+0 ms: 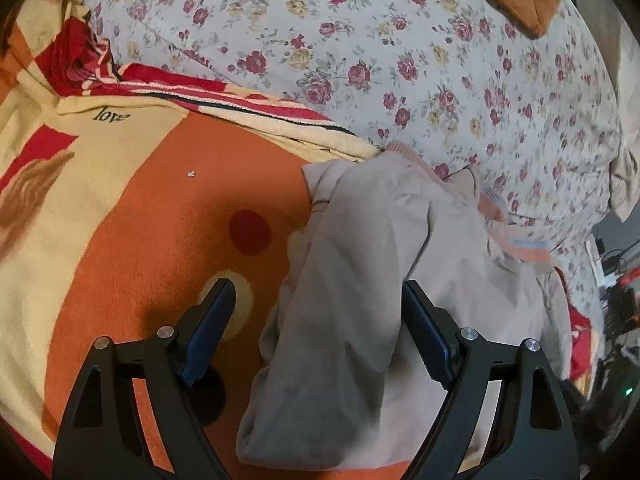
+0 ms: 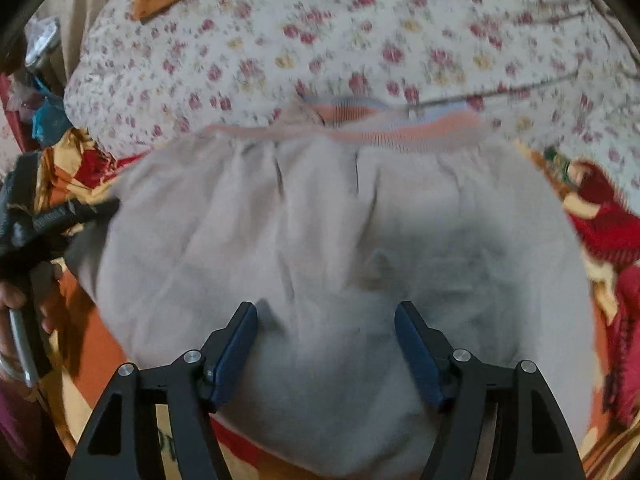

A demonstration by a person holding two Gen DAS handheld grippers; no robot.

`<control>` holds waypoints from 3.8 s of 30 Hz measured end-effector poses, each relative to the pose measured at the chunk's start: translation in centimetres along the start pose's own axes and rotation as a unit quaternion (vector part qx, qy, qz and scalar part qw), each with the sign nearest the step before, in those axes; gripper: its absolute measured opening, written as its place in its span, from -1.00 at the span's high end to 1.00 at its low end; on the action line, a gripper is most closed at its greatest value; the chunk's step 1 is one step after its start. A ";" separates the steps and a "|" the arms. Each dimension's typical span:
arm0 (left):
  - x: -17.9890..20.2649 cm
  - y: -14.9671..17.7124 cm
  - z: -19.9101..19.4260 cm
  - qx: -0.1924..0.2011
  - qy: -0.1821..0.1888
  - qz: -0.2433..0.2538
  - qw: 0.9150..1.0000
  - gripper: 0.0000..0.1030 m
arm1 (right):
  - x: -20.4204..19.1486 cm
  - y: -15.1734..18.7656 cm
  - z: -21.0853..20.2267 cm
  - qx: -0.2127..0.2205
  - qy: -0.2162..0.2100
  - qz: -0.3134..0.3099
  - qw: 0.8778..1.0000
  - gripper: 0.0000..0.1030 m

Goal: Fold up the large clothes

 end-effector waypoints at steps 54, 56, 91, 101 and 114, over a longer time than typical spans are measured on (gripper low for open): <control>2.9 -1.3 4.9 -0.047 -0.005 0.063 0.997 -0.99 | 4.5 -2.1 -3.3 0.048 0.029 0.023 0.998 -0.55; 3.3 -1.2 4.9 -0.046 -0.005 0.074 0.996 -0.83 | 4.8 -1.7 -3.8 0.062 0.037 0.016 0.997 -0.55; 37.2 4.5 2.4 -0.086 0.036 0.324 0.941 0.31 | 21.0 -3.3 -7.8 0.134 -0.023 0.251 0.958 -0.55; 31.6 3.5 -7.6 -0.026 0.076 0.328 0.941 -0.16 | 19.2 -2.4 -9.8 0.147 -0.106 0.239 0.954 -0.55; 27.8 7.7 0.0 -0.087 0.030 0.310 0.946 -0.16 | 12.8 -2.2 -6.7 0.065 -0.221 0.220 0.948 -0.71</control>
Point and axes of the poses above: each gripper's, at about its wrist camera, not at the fingertips, and z roughly the way its jaws point, x to its right, y to its underside, the point moved 1 cm from there along z, roughly the way its jaws point, and after that the axes turned 12 degrees about z, right-handed, at the moved point
